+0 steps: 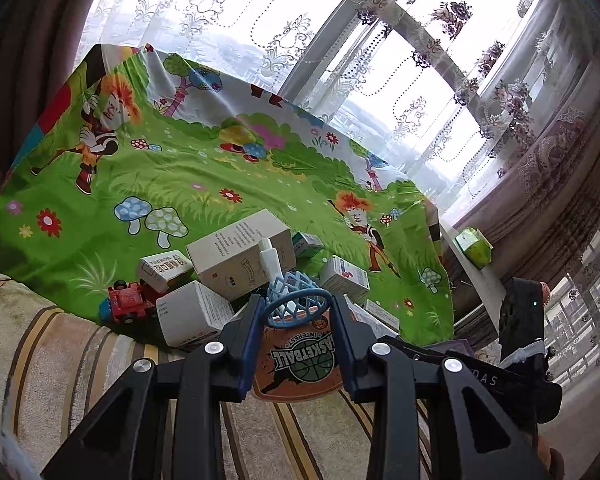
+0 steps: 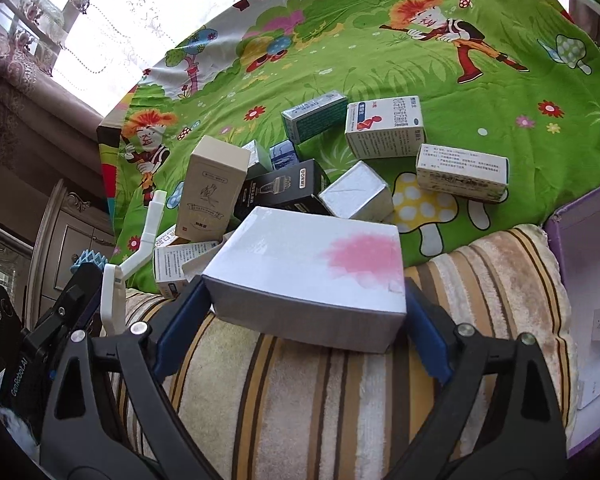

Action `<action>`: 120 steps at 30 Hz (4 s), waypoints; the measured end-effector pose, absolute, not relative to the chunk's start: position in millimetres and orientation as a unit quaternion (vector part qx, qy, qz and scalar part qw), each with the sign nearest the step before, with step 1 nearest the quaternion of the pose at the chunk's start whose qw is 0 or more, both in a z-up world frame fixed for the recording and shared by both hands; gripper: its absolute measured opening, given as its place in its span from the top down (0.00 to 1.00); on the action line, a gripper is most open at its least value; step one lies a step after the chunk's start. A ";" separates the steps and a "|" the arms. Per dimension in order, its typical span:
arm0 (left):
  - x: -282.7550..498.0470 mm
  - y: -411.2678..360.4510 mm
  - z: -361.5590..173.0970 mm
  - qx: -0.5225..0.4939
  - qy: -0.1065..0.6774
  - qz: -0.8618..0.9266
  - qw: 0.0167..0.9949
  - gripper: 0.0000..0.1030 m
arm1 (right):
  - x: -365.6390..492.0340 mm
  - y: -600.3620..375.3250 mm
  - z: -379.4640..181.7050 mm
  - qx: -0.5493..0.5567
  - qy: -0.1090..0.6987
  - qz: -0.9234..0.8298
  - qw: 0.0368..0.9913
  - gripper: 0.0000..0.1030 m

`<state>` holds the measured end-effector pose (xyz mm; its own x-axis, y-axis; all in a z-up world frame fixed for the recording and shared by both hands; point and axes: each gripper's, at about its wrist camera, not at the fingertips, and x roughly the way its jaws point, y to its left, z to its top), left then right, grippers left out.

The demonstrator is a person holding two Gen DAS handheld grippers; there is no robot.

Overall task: Organize rigid objects
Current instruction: 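Carry hoop toy and pink-splash box into storage box, open both tools, then grasp large beige box with left tool while right tool grasps long white medicine box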

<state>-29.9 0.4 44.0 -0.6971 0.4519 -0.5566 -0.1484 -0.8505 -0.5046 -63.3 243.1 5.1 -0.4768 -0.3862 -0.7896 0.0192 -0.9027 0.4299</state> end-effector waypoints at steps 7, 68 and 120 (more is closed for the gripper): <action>-21.3 35.8 47.8 -0.364 -0.195 0.887 0.207 0.66 | -30.6 290.5 14.9 0.468 -0.192 -0.857 0.092 0.09; 6.9 148.7 49.9 -0.414 -0.111 0.835 0.345 0.47 | 66.2 456.3 2.6 0.440 -0.224 -0.868 -0.058 0.03; -170.6 -21.5 1.1 -0.554 -0.319 0.759 0.125 0.00 | -89.1 335.8 -6.5 0.503 -0.172 -0.846 0.036 0.03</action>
<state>-170.6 -21.5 1.1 -0.3557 0.5423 -0.7611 0.1641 -0.7655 -0.6221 -89.1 335.8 -6.5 -0.4910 -0.2341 -0.8391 -0.1112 -0.9385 0.3270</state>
